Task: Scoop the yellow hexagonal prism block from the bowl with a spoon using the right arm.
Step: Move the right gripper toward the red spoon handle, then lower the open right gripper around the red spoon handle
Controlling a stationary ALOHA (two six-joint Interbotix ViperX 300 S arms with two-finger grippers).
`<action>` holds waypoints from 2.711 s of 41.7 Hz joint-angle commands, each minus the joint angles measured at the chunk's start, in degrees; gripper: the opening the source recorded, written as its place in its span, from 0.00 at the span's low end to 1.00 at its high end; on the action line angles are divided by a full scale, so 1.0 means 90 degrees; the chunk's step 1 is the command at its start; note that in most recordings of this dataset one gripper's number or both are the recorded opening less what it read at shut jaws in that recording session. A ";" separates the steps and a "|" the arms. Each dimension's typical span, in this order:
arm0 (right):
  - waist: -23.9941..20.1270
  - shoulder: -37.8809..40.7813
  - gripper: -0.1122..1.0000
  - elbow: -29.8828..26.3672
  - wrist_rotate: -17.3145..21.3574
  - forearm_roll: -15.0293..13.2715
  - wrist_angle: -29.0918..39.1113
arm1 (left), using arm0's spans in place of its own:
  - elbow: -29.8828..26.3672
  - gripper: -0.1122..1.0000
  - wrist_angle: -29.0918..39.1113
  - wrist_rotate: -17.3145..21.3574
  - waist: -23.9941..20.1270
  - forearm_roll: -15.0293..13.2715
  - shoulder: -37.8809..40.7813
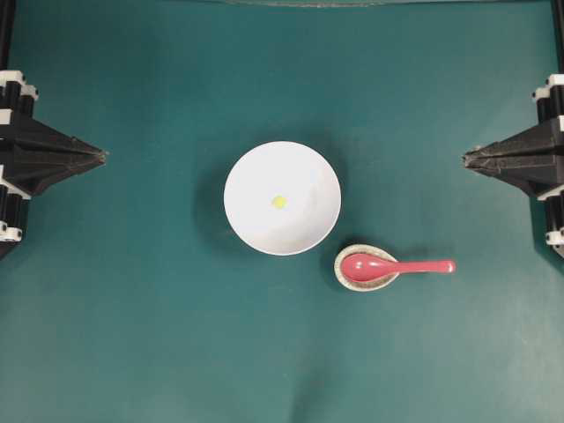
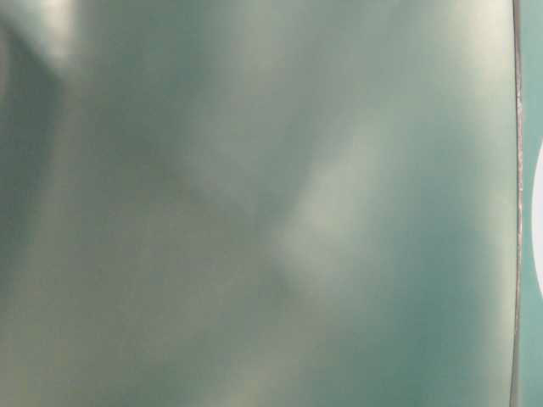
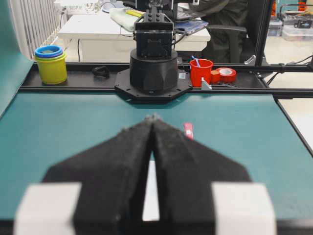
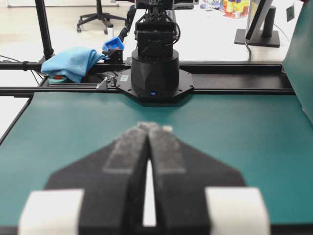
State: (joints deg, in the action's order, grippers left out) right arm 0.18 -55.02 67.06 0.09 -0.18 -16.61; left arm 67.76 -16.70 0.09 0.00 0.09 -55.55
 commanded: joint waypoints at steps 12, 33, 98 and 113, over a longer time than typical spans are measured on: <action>0.0029 0.0010 0.10 -0.0205 -0.0010 0.0010 0.0225 | -0.0166 0.10 -0.0156 0.0020 -0.0010 0.0098 0.0059; 0.0029 0.0283 0.44 -0.0127 0.0000 0.0029 0.0098 | -0.0176 0.10 0.0332 0.0020 -0.0010 0.0098 0.0059; -0.2744 0.6162 0.57 0.1230 0.0605 0.2773 -0.5693 | -0.0186 0.10 0.0947 0.0078 0.0000 0.0098 -0.0273; -0.3457 0.6553 0.57 0.1162 0.0684 0.3623 -0.5654 | -0.0176 0.10 0.0957 0.0078 0.0000 0.0098 -0.0264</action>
State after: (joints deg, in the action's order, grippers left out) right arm -30.32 3.87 78.05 5.89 31.64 -67.24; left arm 67.15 -7.82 0.70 -0.09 0.88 -58.54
